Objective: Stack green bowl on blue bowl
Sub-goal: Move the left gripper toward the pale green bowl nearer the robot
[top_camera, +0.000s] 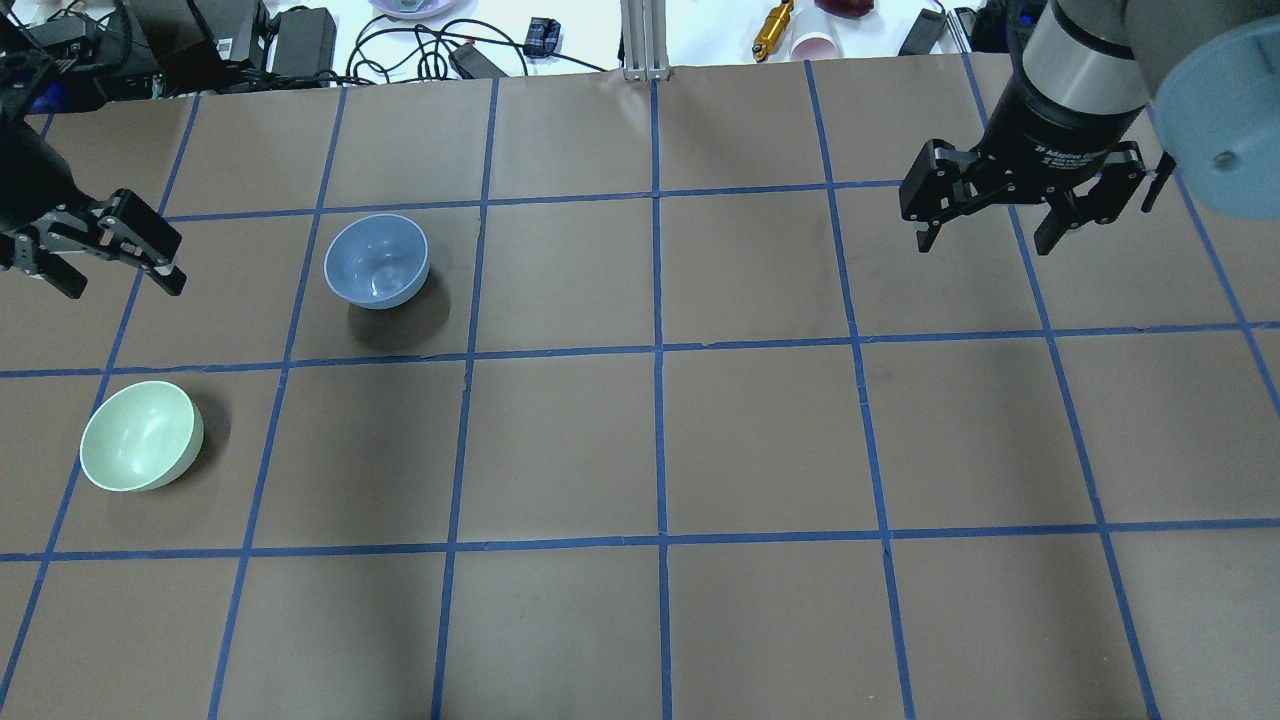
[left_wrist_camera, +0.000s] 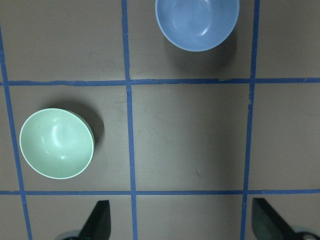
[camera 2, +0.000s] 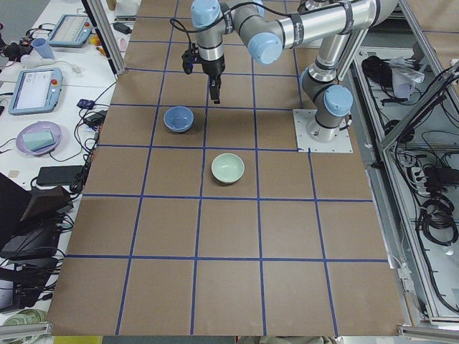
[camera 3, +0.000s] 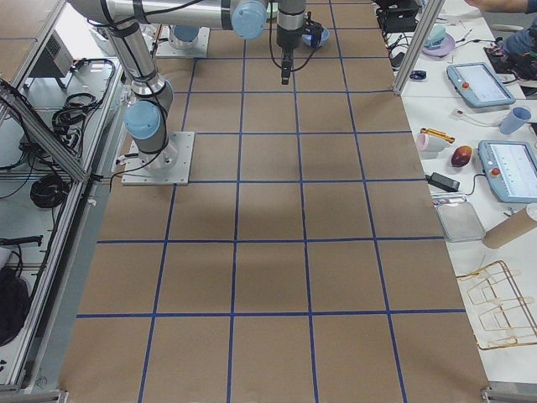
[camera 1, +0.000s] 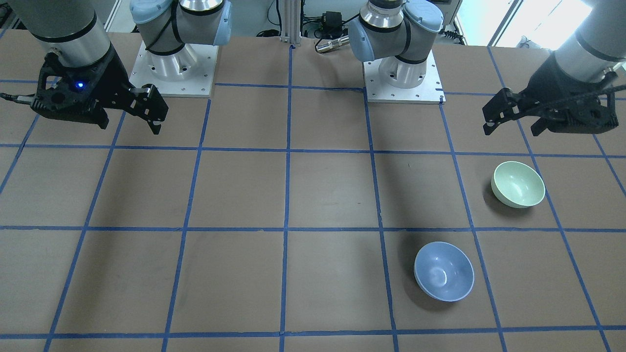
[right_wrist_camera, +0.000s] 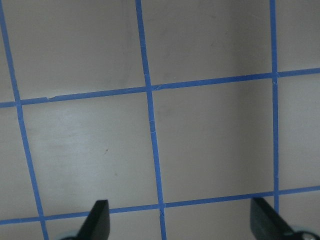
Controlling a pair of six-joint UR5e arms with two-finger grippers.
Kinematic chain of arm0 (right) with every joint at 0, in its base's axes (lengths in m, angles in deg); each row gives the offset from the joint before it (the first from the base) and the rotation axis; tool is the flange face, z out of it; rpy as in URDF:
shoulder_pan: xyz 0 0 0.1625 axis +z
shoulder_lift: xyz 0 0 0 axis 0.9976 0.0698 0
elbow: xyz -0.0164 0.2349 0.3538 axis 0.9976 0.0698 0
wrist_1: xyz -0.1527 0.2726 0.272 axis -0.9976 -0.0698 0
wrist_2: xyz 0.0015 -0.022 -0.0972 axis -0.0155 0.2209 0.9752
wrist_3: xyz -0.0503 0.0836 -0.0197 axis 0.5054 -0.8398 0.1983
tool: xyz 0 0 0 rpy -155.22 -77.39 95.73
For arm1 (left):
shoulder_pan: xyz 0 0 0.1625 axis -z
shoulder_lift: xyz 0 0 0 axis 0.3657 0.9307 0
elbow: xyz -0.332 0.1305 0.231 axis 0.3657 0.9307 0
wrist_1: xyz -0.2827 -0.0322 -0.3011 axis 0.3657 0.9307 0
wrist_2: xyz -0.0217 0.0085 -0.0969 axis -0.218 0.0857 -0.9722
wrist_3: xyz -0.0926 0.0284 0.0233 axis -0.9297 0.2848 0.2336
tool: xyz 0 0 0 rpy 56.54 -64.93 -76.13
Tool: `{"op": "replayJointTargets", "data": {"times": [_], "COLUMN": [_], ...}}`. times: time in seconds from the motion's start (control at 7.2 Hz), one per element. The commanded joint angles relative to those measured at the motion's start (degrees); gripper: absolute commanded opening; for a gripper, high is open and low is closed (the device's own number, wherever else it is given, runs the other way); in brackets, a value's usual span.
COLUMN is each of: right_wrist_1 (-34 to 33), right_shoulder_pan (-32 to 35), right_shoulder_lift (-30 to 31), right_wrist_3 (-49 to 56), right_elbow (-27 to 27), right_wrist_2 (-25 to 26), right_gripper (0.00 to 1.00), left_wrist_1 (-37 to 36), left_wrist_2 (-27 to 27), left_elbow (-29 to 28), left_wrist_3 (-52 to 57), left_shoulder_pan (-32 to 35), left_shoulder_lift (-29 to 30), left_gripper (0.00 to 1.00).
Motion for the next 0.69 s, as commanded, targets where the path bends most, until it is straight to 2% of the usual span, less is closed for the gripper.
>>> {"op": "replayJointTargets", "data": {"times": [0.0,0.14,0.56], "right_wrist_1": [0.0,0.0,0.0], "right_shoulder_pan": [0.0,0.0,0.0], "right_shoulder_lift": [0.0,0.0,0.0], "right_wrist_3": [0.0,0.0,0.0], "right_elbow": [0.0,-0.1,0.0], "right_wrist_2": [-0.1,0.0,0.0], "right_gripper": [1.0,1.0,1.0], "left_wrist_1": [-8.8,-13.8,-19.7], "left_wrist_2": [-0.5,-0.2,-0.6], "left_elbow": [6.2,8.3,11.4], "left_wrist_3": [7.9,13.4,20.4], "left_shoulder_pan": [-7.7,-8.5,-17.1], "left_shoulder_lift": [2.0,2.8,5.3], "left_gripper": [1.0,1.0,1.0]}}
